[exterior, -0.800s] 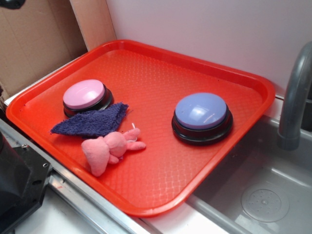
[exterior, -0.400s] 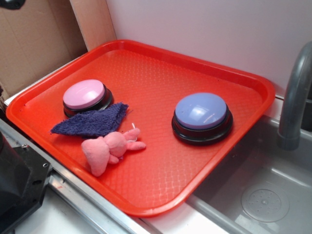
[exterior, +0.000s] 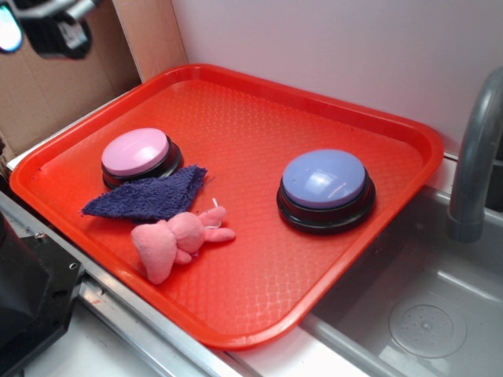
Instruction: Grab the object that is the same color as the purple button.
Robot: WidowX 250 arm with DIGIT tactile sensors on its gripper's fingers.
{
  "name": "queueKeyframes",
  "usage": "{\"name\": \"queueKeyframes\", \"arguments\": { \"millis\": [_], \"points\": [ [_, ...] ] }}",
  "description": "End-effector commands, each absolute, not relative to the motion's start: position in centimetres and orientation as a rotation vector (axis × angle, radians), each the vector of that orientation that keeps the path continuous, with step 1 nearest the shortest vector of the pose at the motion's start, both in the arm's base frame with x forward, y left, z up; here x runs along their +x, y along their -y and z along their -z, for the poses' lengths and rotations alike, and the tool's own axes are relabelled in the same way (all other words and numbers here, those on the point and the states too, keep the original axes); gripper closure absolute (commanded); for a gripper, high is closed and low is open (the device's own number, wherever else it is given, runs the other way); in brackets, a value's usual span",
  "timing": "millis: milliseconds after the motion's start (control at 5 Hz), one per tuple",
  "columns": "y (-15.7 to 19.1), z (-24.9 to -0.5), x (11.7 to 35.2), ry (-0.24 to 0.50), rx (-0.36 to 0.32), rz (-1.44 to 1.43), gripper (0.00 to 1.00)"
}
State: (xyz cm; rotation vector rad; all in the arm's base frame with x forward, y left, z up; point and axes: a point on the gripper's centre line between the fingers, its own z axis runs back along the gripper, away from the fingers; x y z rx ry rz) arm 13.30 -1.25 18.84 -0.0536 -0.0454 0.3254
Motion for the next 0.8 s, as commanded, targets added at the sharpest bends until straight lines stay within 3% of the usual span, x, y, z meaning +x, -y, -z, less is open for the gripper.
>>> {"name": "queueKeyframes", "arguments": {
  "millis": [0,200,400,600],
  "points": [
    [0.2,-13.4,14.8,0.090,-0.037,-0.441,0.00],
    [-0.3,-10.9,15.2,0.082,-0.067,-0.446,0.00],
    [-1.2,-8.0,15.5,0.095,-0.021,-0.477,0.00],
    [-1.9,-6.3,15.7,0.117,-0.027,-0.505,0.00]
  ]
}}
